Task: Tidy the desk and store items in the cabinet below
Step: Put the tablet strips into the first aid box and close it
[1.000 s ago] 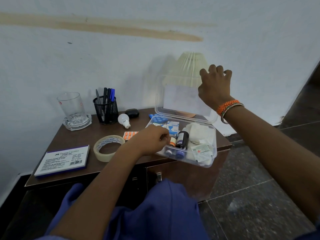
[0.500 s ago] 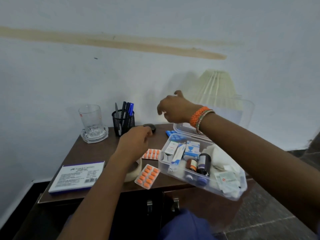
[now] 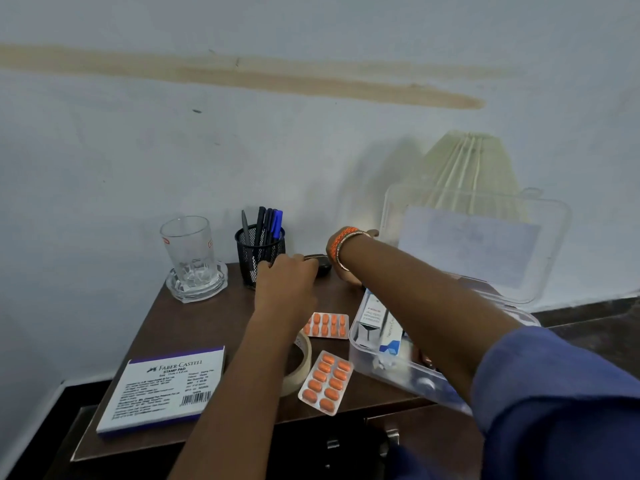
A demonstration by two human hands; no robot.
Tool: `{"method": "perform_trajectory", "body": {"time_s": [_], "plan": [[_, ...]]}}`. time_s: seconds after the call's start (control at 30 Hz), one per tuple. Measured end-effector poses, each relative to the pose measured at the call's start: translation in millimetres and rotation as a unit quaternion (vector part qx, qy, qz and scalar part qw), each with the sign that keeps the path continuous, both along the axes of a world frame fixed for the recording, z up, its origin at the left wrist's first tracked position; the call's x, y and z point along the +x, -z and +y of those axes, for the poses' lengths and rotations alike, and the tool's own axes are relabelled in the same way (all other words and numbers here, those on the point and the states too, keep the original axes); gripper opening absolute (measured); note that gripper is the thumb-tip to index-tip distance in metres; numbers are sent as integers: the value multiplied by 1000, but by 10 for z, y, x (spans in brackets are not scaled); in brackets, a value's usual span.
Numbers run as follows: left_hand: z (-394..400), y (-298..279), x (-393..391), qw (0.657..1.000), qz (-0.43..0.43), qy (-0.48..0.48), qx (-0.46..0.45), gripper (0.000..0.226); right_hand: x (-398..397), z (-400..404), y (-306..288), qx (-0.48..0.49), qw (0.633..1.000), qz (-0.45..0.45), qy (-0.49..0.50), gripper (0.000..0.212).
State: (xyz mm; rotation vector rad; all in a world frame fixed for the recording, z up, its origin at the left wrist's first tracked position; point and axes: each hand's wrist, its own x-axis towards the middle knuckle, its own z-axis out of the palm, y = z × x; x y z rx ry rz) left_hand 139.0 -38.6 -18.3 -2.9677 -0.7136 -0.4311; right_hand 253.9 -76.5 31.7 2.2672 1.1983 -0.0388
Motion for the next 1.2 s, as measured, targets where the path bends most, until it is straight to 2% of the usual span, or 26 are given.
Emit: {"method": "perform_trajectory", "body": {"time_s": [0.17,0.27,0.37,0.5,0.63,0.7,0.73,0.83,0.9,0.97,1.03,1.13,1.2], "plan": [[33,-2,-9,1000,-2,1,12,34,63,82,111,31,998,44,37,39],[32,-1,2,1000,-4,1,18,34,103,153,217,34,990,71,115,40],[34,16,12,1000,2,5,16,34,127,151,297,92,981,79,151,33],[39,34,-11,1000,-1,-6,12,34,99,139,280,172,975,74,121,30],[-33,-47,-45,998,-31,-22,49,35,-32,116,62,287,955,50,48,26],[-67,-88,-57,994,-99,-35,28,31,-113,23,-81,324,945,26,22,24],[-70,-97,-72,987,-155,-43,-22,29,-149,-43,-133,342,939,19,11,24],[-62,-97,-141,919,-310,-73,-233,22,-238,-297,-205,417,908,5,-32,19],[-31,-110,-149,873,-329,-88,-348,24,-286,-487,-191,485,872,9,-63,15],[-25,-144,-158,802,-343,-94,-480,32,-360,-670,-161,549,832,40,-71,12],[-75,-204,-197,713,-350,-99,-600,39,-428,-838,-109,599,792,86,-80,12],[-135,-257,-275,608,-371,-40,-700,41,-486,-988,13,650,731,172,-118,18],[-157,-266,-307,579,-389,-7,-716,29,-486,-1030,89,664,704,217,-127,27]]}}
